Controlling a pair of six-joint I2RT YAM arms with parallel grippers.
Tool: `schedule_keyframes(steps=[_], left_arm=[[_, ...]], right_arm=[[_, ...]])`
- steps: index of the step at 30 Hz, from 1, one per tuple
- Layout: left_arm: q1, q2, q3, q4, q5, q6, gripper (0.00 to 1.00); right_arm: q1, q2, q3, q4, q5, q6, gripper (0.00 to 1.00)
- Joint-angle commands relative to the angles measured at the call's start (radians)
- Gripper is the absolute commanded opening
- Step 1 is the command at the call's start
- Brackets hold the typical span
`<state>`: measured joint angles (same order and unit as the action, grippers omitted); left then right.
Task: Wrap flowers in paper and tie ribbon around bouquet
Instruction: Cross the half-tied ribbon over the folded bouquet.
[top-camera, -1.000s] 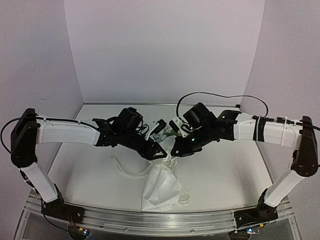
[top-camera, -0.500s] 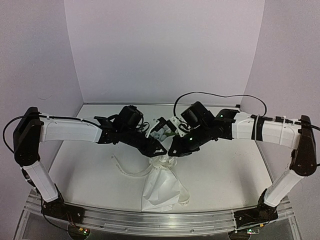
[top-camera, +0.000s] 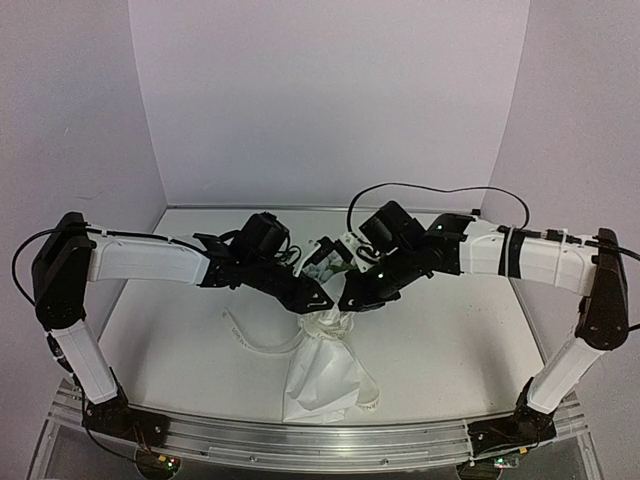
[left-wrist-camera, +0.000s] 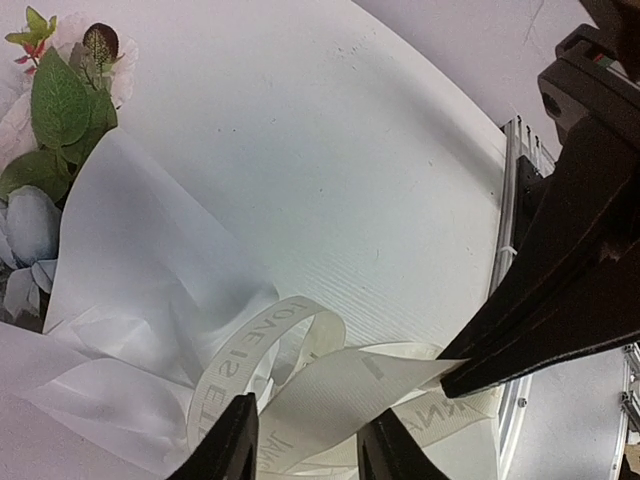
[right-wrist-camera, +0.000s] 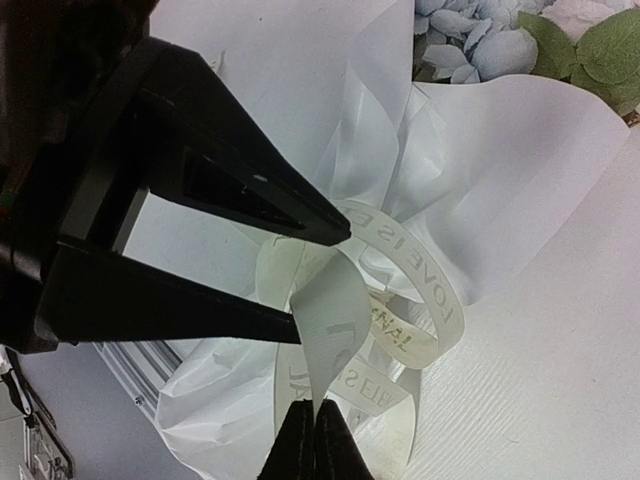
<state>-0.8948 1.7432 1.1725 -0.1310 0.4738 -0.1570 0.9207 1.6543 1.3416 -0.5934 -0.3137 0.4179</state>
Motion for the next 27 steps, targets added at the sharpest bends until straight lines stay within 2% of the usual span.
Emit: schedule_keyframes(steps=[1, 5, 9, 12, 16, 20, 27], left_arm=[[-0.013, 0.005, 0.043, 0.062, 0.056, 0.012, 0.31], [-0.013, 0.004, 0.034, 0.086, 0.049, -0.008, 0.19], [-0.013, -0.001, 0.019, 0.115, 0.009, -0.039, 0.01], [-0.013, -0.022, -0.015, 0.162, -0.021, -0.075, 0.0], [-0.008, -0.052, -0.067, 0.215, -0.055, -0.139, 0.0], [0.008, -0.07, -0.098, 0.231, -0.075, -0.199, 0.0], [0.029, -0.114, -0.127, 0.227, -0.107, -0.254, 0.0]], right_arm=[[0.014, 0.017, 0.048, 0.029, -0.01, -0.037, 0.0], [0.015, 0.023, 0.053, 0.03, -0.003, -0.036, 0.0], [0.016, 0.021, 0.051, 0.036, 0.012, -0.035, 0.02], [0.019, 0.0, 0.017, 0.062, 0.04, -0.035, 0.11], [0.02, -0.056, -0.086, 0.155, 0.102, -0.035, 0.33], [0.029, -0.126, -0.214, 0.31, 0.172, -0.052, 0.42], [0.085, -0.15, -0.376, 0.581, 0.222, -0.173, 0.5]])
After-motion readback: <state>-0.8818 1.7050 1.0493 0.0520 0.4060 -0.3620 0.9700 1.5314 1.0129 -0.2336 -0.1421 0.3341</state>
